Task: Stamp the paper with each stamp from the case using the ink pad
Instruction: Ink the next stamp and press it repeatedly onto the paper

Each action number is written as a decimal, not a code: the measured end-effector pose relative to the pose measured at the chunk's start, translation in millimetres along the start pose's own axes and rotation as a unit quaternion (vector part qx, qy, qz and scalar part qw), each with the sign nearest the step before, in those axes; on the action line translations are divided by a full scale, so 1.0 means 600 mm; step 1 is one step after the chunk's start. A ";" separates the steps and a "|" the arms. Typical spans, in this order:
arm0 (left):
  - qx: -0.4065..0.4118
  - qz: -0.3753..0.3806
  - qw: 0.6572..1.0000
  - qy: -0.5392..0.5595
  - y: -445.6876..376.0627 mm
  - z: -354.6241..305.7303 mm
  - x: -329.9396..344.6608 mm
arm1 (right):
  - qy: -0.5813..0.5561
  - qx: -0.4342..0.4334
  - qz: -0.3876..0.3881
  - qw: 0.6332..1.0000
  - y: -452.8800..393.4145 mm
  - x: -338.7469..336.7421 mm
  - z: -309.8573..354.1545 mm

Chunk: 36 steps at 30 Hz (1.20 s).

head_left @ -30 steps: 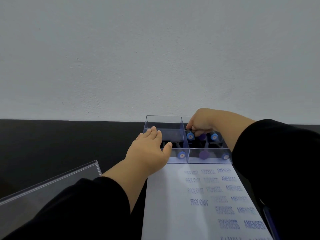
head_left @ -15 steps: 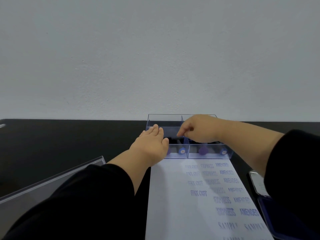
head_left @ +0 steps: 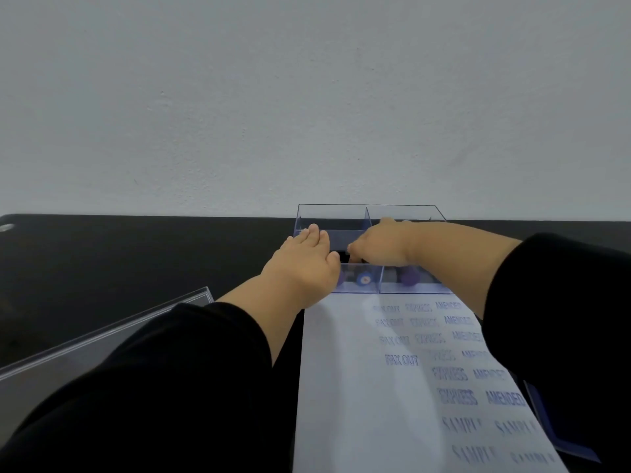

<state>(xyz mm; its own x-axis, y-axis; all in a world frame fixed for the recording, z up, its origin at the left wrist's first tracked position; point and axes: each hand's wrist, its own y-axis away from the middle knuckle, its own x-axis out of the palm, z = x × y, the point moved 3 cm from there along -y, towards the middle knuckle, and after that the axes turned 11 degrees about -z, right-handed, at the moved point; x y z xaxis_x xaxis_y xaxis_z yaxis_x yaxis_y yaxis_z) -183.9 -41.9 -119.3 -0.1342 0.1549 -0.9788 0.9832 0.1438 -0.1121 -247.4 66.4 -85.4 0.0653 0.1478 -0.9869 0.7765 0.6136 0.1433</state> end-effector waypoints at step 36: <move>0.042 0.137 0.981 -0.129 0.213 -0.055 -0.004 | -0.295 0.073 -0.237 0.923 0.221 -0.031 -0.030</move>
<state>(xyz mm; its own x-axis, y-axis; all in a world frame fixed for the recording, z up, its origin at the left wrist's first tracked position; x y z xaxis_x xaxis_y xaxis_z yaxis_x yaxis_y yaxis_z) -61.9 8.4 -125.5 0.1616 -0.0784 -0.9837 0.9862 0.0483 0.1582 -156.9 158.9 -46.5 -0.0062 -0.5845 -0.8114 0.8786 0.3842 -0.2835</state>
